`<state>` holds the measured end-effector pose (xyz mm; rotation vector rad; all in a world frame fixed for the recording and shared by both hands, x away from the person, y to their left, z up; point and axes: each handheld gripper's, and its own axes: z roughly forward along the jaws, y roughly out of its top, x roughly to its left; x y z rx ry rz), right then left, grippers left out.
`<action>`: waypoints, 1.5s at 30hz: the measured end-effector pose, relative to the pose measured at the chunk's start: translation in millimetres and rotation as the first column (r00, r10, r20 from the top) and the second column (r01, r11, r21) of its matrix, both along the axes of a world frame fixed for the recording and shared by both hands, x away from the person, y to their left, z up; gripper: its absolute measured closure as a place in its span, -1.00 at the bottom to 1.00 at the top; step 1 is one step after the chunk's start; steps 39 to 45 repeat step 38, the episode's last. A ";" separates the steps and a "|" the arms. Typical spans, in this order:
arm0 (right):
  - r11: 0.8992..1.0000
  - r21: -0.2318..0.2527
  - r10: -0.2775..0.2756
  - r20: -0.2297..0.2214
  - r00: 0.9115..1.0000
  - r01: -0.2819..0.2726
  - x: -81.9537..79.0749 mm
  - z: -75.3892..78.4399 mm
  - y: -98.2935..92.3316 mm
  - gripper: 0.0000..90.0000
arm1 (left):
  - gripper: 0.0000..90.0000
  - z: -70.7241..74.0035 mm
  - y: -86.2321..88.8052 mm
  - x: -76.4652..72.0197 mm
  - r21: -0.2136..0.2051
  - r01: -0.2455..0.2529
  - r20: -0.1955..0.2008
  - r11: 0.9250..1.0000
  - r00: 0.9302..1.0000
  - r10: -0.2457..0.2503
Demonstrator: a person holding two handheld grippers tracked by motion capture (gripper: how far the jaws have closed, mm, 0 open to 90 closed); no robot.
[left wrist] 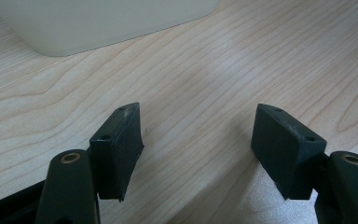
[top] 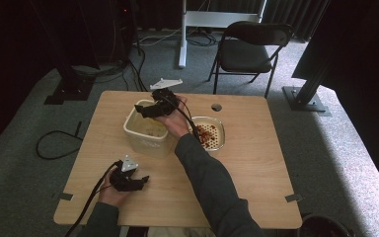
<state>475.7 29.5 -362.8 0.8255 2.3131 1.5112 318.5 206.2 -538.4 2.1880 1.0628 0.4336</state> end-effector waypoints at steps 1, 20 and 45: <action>1.000 0.002 0.002 0.000 1.000 -0.002 -0.1 0.4 -0.4 -0.66 | -0.24 0.1 0.1 0.0 0.002 0.002 -0.001 1.000 1.000 -0.002; 0.999 -0.029 -0.029 0.044 0.999 0.030 -19.0 17.9 -30.7 -0.66 | -0.24 -0.2 0.1 0.1 0.000 0.000 0.001 1.000 1.000 0.000; 1.000 -0.021 -0.006 0.074 0.997 0.008 -79.9 12.8 -95.5 -0.56 | -0.52 -6.4 -2.3 1.4 -0.021 -0.041 0.036 0.999 0.998 0.041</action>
